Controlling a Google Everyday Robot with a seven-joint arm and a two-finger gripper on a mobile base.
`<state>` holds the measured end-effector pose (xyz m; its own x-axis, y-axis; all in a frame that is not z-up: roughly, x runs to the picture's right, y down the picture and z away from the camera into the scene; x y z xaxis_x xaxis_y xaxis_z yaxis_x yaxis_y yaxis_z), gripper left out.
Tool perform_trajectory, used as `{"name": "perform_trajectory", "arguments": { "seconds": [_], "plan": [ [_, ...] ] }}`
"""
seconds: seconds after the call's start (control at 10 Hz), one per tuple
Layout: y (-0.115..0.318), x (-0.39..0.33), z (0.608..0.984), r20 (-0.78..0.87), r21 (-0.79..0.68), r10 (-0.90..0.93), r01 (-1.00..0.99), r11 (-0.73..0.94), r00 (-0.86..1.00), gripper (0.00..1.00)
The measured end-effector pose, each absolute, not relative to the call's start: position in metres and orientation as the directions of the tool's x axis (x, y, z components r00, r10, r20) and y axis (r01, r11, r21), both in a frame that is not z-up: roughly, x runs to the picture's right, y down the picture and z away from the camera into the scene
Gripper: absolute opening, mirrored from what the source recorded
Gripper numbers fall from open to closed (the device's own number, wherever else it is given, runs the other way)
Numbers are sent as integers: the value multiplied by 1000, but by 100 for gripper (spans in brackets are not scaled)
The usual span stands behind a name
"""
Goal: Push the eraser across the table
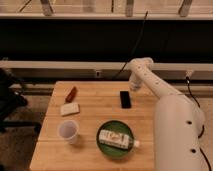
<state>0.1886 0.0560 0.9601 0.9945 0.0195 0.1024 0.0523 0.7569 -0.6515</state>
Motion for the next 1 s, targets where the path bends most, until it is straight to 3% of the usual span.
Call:
{"name": "perform_trajectory", "arguments": {
  "seconds": [1.0],
  "plan": [
    [76,145,954,220,-676,-13,162,719,975,5]
  ]
}}
